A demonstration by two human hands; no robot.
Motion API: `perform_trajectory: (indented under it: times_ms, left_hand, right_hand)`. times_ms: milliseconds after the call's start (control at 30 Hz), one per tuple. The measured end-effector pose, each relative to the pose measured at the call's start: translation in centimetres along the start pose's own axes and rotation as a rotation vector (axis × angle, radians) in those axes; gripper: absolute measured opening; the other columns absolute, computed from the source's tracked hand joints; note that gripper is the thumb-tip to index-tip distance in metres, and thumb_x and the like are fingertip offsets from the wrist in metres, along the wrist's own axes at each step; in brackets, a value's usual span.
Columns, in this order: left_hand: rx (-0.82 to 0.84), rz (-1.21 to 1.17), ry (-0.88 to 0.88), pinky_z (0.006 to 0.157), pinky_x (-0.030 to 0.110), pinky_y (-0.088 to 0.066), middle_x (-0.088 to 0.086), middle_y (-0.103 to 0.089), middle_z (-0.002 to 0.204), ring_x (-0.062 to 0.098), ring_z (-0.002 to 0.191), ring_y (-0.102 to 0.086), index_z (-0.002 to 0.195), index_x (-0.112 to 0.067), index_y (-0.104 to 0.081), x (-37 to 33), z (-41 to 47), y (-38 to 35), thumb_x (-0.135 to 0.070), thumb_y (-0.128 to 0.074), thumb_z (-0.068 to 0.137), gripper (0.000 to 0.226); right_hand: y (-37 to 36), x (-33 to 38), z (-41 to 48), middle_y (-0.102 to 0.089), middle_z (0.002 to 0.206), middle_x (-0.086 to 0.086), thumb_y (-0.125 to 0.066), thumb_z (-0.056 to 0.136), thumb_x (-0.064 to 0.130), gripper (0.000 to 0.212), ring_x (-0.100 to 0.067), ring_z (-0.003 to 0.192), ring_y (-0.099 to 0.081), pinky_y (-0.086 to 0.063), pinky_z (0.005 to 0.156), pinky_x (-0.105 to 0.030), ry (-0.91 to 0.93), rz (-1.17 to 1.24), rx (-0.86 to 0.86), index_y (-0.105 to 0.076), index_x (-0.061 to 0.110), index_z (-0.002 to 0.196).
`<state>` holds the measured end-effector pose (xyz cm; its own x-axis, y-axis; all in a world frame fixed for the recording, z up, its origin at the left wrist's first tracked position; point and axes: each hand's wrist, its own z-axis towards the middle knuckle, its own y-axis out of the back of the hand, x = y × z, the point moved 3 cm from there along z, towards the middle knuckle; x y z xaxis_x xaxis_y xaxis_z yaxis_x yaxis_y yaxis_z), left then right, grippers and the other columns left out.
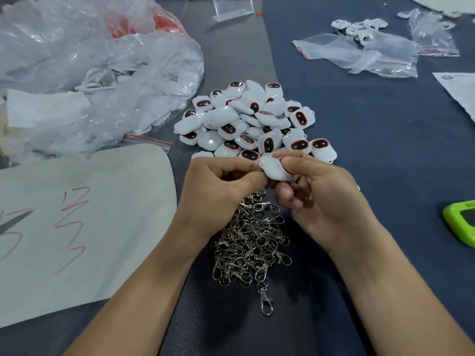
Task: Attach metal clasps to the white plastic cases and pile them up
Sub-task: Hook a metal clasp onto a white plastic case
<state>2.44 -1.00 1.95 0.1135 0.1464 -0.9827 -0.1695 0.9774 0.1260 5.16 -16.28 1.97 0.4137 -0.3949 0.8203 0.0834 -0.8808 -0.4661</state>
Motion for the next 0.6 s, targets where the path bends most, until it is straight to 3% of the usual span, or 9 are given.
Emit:
perform_trajectory:
  times_ms: [167,233,333,467,533,600]
  left_hand:
    - [0.017,-0.175,0.042,0.067,0.017,-0.05,-0.002,-0.076,0.072,0.003,0.068,-0.066,0.084,-0.021,-0.083,-0.2,0.1,-0.2,-0.015,-0.074,0.075,0.013]
    - [0.003,-0.191,0.054,0.069,0.023,-0.051,0.004,-0.076,0.073,0.009,0.071,-0.065,0.084,-0.019,-0.083,-0.2,0.1,-0.2,-0.015,-0.074,0.074,0.014]
    - [-0.014,0.103,-0.084,0.067,0.018,-0.045,-0.015,-0.068,0.066,0.002,0.067,-0.06,0.078,-0.022,-0.081,-0.2,0.2,0.1,-0.018,-0.075,0.075,0.008]
    - [0.042,0.608,-0.344,0.07,0.029,-0.044,-0.011,-0.064,0.068,0.012,0.073,-0.055,0.086,-0.016,-0.082,-0.2,-0.1,-0.2,-0.022,-0.073,0.082,0.012]
    - [0.078,0.736,-0.425,0.073,0.033,-0.045,-0.006,-0.065,0.07,0.016,0.074,-0.056,0.09,-0.016,-0.082,-0.1,-0.3,-0.3,-0.024,-0.071,0.084,0.015]
    - [0.058,0.703,-0.386,0.073,0.032,-0.047,-0.009,-0.069,0.073,0.014,0.075,-0.06,0.091,-0.023,-0.081,0.0,-0.3,0.0,-0.029,-0.072,0.084,0.013]
  right_hand:
    - [0.3,0.2,0.1,-0.063,0.068,-0.011,-0.051,0.096,0.002,0.014,-0.013,0.041,-0.045,-0.029,0.035,-0.02,-0.007,0.005,-0.002,-0.066,0.003,0.096]
    - [0.3,0.2,-0.1,-0.063,0.067,-0.01,-0.053,0.095,0.002,0.015,-0.013,0.04,-0.045,-0.029,0.035,-0.02,-0.003,-0.012,-0.012,-0.067,0.005,0.092]
    - [0.3,0.4,-0.2,-0.062,0.062,-0.007,-0.058,0.091,0.001,0.013,-0.013,0.038,-0.044,-0.028,0.039,-0.021,0.067,-0.116,-0.087,-0.068,0.009,0.093]
    - [0.3,0.8,-0.6,-0.06,0.055,-0.003,-0.066,0.084,0.004,0.016,-0.017,0.04,-0.044,-0.036,0.042,-0.025,0.404,-0.472,-0.205,-0.07,0.019,0.082]
    - [-0.2,0.8,-1.0,-0.06,0.053,0.0,-0.066,0.08,0.013,0.014,-0.019,0.044,-0.047,-0.042,0.044,-0.032,0.528,-0.681,-0.213,-0.071,0.025,0.082]
    - [-0.2,0.8,-0.9,-0.06,0.054,-0.001,-0.066,0.081,0.01,0.014,-0.018,0.043,-0.047,-0.04,0.044,-0.029,0.504,-0.616,-0.215,-0.072,0.023,0.082]
